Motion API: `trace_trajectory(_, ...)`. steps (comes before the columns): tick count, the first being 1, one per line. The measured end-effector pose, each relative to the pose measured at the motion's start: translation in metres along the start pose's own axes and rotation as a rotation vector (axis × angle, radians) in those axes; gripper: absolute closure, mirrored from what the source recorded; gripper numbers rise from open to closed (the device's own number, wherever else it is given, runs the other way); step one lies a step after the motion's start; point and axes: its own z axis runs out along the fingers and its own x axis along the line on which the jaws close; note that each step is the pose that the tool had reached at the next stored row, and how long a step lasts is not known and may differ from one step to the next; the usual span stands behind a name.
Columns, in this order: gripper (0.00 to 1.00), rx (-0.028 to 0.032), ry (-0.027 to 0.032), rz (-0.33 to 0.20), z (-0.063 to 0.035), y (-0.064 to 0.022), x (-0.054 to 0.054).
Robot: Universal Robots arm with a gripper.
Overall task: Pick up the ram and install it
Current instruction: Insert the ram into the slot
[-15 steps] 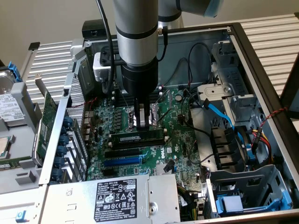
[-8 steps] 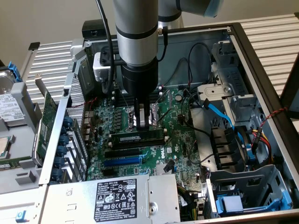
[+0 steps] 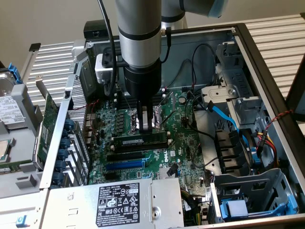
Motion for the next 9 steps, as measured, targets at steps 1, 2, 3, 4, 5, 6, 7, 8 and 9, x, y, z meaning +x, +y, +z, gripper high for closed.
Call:
trace_trajectory(1, 0.87, 0.0002, -0.0002, 0.0, 0.0002, 0.0001, 0.0)
trace_trajectory(2, 0.87, 0.0004, -0.0003, 0.0, 0.0004, 0.0003, 0.0)
trace_trajectory(3, 0.87, 0.0004, -0.0002, 0.0, 0.0005, 0.0005, 0.0)
trace_trajectory(4, 0.87, 0.0006, -0.0001, 0.0, 0.0006, 0.0006, 0.0)
trace_trajectory(5, 0.87, 0.0019, -0.0002, 0.0, 0.0012, 0.0006, 0.0)
trace_trajectory(6, 0.87, 0.0021, -0.0002, 0.0, 0.0014, 0.0006, 0.0)
trace_trajectory(7, 0.87, 0.0021, -0.0002, 0.0, 0.0014, 0.0006, 0.0)
trace_trajectory(8, 0.87, 0.0022, -0.0002, 0.0, 0.0016, 0.0007, 0.0)
trace_trajectory(9, 0.87, 0.0023, -0.0003, 0.0, 0.0018, 0.0008, 0.0)
